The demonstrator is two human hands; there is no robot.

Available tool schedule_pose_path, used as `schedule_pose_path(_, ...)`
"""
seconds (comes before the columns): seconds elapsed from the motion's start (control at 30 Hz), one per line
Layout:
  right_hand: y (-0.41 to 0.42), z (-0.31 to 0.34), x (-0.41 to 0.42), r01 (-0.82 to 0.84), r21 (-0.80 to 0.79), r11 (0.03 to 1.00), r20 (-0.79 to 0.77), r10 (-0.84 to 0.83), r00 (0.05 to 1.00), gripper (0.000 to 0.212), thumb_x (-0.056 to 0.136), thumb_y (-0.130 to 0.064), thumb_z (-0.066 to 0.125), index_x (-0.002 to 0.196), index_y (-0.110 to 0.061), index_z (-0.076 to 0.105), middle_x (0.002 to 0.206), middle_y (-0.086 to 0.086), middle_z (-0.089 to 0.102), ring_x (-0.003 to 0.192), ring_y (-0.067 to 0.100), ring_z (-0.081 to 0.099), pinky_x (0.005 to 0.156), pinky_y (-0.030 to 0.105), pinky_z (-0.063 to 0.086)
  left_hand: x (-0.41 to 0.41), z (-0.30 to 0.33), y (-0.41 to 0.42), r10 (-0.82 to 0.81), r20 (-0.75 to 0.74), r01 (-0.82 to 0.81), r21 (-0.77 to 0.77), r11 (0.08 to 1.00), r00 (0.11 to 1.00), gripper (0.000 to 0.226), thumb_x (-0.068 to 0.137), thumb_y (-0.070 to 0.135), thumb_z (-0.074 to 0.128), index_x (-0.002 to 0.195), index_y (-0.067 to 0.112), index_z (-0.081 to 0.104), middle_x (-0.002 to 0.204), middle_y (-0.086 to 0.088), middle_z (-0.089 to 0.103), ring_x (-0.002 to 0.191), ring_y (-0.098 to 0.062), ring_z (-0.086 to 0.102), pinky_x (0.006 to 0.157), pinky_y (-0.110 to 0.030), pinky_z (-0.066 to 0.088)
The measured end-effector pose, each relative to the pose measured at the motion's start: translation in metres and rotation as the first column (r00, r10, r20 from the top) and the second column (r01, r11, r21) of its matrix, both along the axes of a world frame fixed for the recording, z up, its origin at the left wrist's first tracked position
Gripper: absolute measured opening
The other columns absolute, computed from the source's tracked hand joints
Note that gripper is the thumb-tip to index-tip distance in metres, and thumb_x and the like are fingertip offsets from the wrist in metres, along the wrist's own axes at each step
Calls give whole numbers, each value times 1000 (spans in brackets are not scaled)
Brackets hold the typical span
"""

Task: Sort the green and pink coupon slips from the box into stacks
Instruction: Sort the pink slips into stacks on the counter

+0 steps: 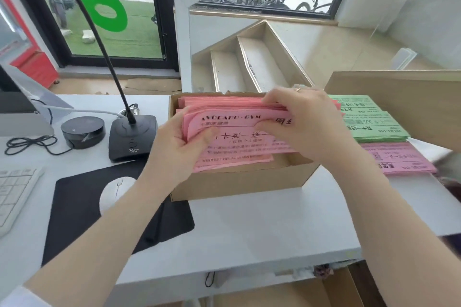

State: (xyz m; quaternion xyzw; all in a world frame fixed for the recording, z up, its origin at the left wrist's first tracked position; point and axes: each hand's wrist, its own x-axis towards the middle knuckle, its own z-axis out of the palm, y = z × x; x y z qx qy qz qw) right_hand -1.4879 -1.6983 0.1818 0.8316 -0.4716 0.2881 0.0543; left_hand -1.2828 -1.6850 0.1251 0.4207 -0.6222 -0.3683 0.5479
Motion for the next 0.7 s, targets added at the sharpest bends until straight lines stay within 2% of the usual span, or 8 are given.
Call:
schedule_pose_path(0.1,32,2,-29,118,104,988,-113,-106,988,27,74,-33,69,93,-16,63,69,-8,49,69,23,48,63,30,32,-16,-8,32,-26,-77,28,19,999,997,32,77,23,67,93,50,64,95,18,70,96,-7,65,81,-28,53)
schedule_pose_path(0.2,57,-30,-49,172,245,954,-179,-130,975,18,76,-21,64,94,-19,63,83,-2,62,80,28,56,61,33,41,-26,-42,56,-34,-144,60,178,982,989,27,79,13,68,99,31,65,96,10,72,95,-10,67,79,-28,55)
schedule_pose_path(0.33,71,-84,-55,170,347,922,-312,-58,948,21,83,-22,56,103,-22,61,101,-4,65,94,24,58,71,31,42,-30,-84,77,5,22,-12,333,943,1000,29,85,1,61,94,29,64,86,17,72,85,0,66,72,-14,50)
schedule_pose_path(0.4,73,-101,-55,167,346,923,-301,-59,952,21,86,-24,56,106,-21,61,103,-4,65,98,22,57,73,31,40,-31,-96,83,32,-11,-25,391,920,999,26,87,2,58,95,26,64,87,15,72,86,0,66,75,-14,50)
schedule_pose_path(0.47,74,-110,-58,175,366,914,-224,-96,970,20,85,-24,59,104,-19,62,101,-2,66,96,22,57,74,32,42,-34,-103,88,64,-43,-40,422,906,997,25,89,2,55,102,22,64,96,8,72,95,-9,65,84,-24,51)
schedule_pose_path(0.57,78,-116,-70,94,500,861,60,-143,988,12,81,-16,64,93,-17,65,85,-6,65,82,15,58,72,30,48,-37,-108,93,95,-89,-48,428,903,991,27,90,2,53,104,22,64,99,6,71,98,-13,65,86,-30,50)
schedule_pose_path(0.63,84,-120,-82,-14,559,829,261,-160,952,16,79,-7,65,88,-20,65,78,-12,64,73,5,58,69,21,48,-37,-105,96,104,-87,-58,420,906,991,31,88,-2,54,100,24,64,93,9,72,92,-8,65,81,-26,49)
schedule_pose_path(0.7,90,-126,-92,-105,604,790,453,-233,860,23,78,-2,65,88,-22,63,83,-13,65,75,-2,59,70,13,48,-36,-102,97,118,-89,-72,407,910,989,36,86,-7,54,100,24,62,94,8,71,90,-7,64,80,-25,49)
